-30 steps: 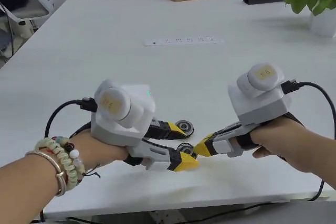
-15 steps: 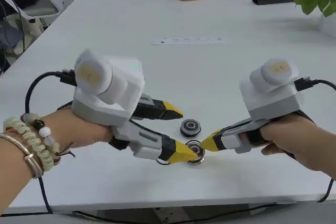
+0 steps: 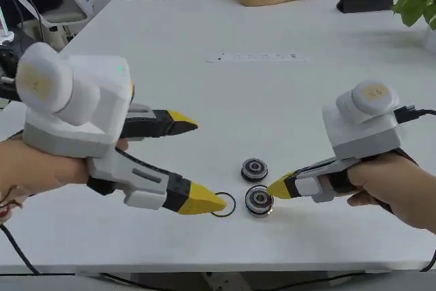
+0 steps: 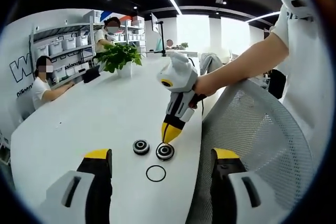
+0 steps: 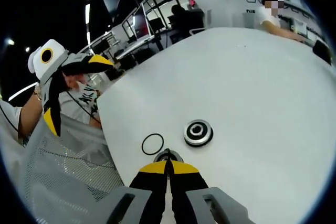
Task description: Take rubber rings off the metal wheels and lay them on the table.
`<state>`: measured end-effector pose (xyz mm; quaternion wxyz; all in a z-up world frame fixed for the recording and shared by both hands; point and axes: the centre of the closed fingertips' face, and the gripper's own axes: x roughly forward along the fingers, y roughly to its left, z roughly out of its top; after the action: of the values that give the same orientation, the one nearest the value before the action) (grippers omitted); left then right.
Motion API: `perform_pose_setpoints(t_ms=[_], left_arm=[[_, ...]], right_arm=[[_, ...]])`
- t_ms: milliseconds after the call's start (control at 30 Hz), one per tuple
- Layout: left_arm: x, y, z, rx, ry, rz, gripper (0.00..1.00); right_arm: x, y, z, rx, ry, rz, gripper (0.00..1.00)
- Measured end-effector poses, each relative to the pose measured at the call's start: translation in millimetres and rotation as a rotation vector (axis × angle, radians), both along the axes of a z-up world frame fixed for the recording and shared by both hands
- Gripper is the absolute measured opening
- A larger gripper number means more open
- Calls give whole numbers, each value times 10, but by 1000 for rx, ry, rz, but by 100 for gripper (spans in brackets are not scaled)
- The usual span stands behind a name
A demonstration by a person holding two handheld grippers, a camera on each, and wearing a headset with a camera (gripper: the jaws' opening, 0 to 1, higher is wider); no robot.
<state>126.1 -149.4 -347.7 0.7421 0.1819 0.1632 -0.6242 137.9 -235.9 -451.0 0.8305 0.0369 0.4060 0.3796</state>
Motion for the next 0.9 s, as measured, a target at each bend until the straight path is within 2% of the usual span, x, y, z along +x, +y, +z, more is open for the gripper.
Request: perform_pose_setpoints(t_ms=[100, 233, 333, 467, 667, 800, 900], left_arm=[[-2, 164, 0, 18, -4, 42, 79], [-15, 343, 20, 16, -12, 93, 81], [-36, 418, 21, 4, -5, 119, 81], [-90, 510, -51, 4, 6, 152, 82], [-170, 580, -216, -5, 48, 196, 82], [-194, 623, -279, -31, 80, 238, 82], [-194, 643, -307, -35, 94, 257, 82]], right_arm=[[0, -2, -1, 0, 0, 0, 0], [-2, 1, 2, 2, 0, 0, 0], [-8, 6, 0, 1, 1, 2, 0], [-9, 17, 15, 8, -1, 1, 0], [-14, 25, 34, 14, -3, -1, 0], [-19, 37, 59, 19, -8, 0, 0], [-19, 50, 96, 28, -16, 0, 0]])
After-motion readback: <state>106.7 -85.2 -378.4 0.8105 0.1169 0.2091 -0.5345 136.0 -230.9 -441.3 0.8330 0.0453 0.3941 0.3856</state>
